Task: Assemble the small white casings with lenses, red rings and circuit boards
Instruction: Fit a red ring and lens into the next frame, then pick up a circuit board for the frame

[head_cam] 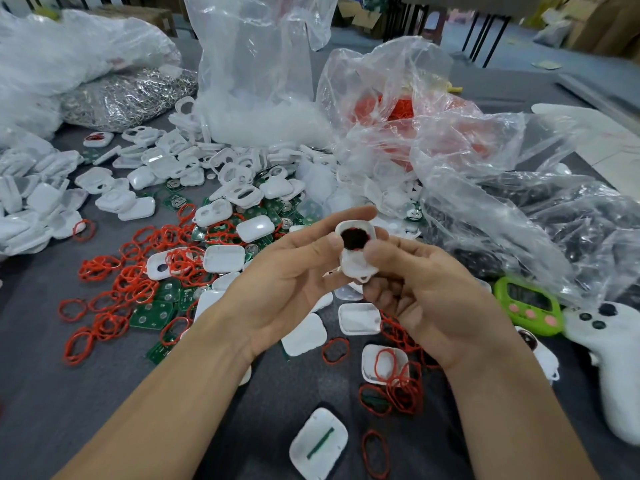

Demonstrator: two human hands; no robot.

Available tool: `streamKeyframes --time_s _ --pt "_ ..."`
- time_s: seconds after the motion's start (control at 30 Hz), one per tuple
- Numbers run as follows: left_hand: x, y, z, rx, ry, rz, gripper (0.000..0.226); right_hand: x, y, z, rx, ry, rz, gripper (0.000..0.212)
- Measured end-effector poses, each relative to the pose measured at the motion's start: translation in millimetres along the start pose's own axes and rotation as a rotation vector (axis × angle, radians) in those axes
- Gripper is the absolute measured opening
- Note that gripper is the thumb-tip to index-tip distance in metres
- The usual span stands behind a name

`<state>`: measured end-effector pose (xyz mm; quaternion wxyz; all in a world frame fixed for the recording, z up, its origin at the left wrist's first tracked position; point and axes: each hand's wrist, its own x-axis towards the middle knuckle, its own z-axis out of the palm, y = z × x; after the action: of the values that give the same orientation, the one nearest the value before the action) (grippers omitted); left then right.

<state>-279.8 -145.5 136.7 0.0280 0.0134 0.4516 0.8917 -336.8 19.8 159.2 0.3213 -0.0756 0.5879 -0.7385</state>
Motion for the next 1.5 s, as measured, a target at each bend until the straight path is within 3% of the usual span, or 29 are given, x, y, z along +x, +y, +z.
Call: streamKeyframes --time_s 0.13,0.3,0.37,0.47,0.7,0.8,0.87,0.93,1.03,1.2,1.37,1.43,1.5 --pt "2 -2 -4 -0.022 0.025 -0.019 0.04 -2 -5 -3 0.048 -0.009 0.027 0.042" --pt "2 -5 -4 0.025 0.05 -0.056 0.045 5 5 -3 -0.269 0.389 -0.307 0.019" --pt "2 -6 -2 0.042 0.06 -0.064 0.05 7 7 -3 -0.316 0.389 -0.362 0.02" --pt "2 -7 0 0.056 0.054 -0.066 0.042 8 10 2 -0.302 0.294 -0.299 0.037" --pt "0 -8 -2 0.06 0.057 -0.063 0.032 8 19 10 -0.525 0.347 -0.439 0.021" --pt "1 -6 -1 0.023 0.095 -0.096 0.04 11 22 12 -0.51 0.353 -0.389 0.024" --pt "2 -3 0 -0.037 0.133 -0.12 0.045 15 18 6 -0.399 0.448 -0.34 0.03" --pt "3 2 -2 -0.089 0.162 -0.138 0.042 22 10 -7 -0.419 0.577 -0.335 0.022" --pt "4 7 -9 -0.144 0.192 -0.138 0.041 40 -4 -22 -0.731 0.64 -0.336 0.017" --pt "6 11 -18 -0.286 0.216 -0.107 0.045 86 -33 -19 -1.246 0.485 -0.256 0.033" --pt "6 18 -24 -0.396 0.27 -0.044 0.044 105 -44 -15 -1.495 0.325 -0.108 0.026" --pt "4 20 -26 -0.398 0.285 -0.027 0.046 104 -43 -14 -1.599 0.391 -0.114 0.03" --pt "4 22 -26 -0.414 0.303 -0.019 0.044 100 -41 -7 -1.606 0.488 -0.255 0.031"
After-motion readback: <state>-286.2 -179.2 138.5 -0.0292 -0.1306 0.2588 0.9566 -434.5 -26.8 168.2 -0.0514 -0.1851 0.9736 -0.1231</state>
